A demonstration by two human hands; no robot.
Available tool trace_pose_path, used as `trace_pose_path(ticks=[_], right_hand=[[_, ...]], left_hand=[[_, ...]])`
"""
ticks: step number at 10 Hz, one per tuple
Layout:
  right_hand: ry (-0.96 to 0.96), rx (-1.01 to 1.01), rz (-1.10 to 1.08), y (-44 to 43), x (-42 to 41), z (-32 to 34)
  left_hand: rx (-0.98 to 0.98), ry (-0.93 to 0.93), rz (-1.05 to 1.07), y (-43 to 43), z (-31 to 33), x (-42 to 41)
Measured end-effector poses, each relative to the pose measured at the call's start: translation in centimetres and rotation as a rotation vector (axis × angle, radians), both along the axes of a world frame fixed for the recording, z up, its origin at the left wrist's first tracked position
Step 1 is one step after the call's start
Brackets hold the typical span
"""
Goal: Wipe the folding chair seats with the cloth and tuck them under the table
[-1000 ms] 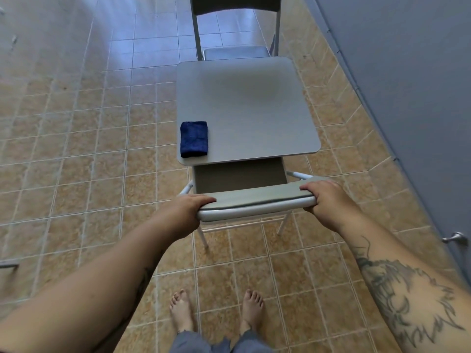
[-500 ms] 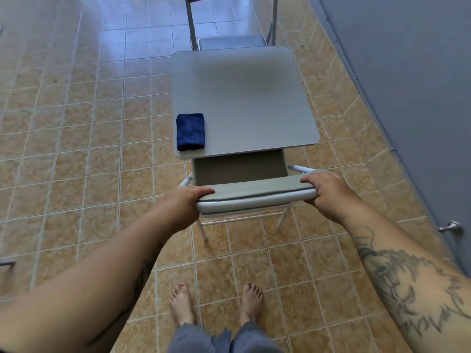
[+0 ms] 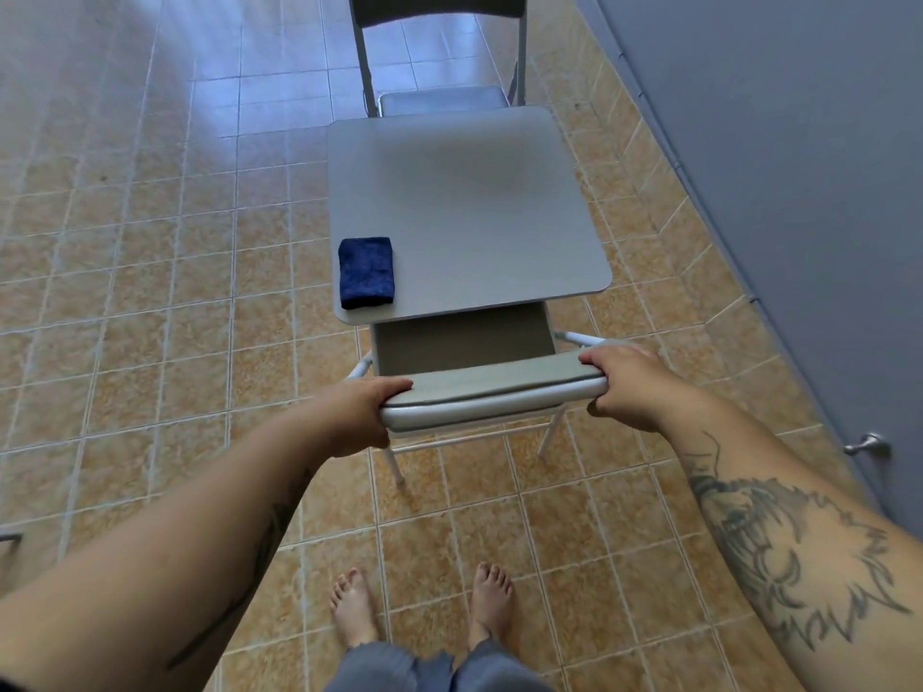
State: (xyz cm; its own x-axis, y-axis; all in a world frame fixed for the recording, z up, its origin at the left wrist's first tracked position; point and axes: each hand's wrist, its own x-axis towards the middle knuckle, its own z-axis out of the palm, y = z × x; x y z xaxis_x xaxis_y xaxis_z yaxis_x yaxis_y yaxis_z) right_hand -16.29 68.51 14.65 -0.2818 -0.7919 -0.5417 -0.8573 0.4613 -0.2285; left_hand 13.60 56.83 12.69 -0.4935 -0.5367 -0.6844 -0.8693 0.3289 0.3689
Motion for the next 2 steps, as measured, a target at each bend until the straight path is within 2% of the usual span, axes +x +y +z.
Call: trace_pose_path(ticks=[1,2], right_hand=[[-0.119,0.168,-0.047,-0.7,0.6,2.5],[-0.075,0.082,-0.134,-2.6,0.9,4.8]], left_hand=[[0.105,-0.089,-0.057,-0.8,1.4,-0.1],[0.120,-0.068,-0.022,-3.3,3.6,-0.2]])
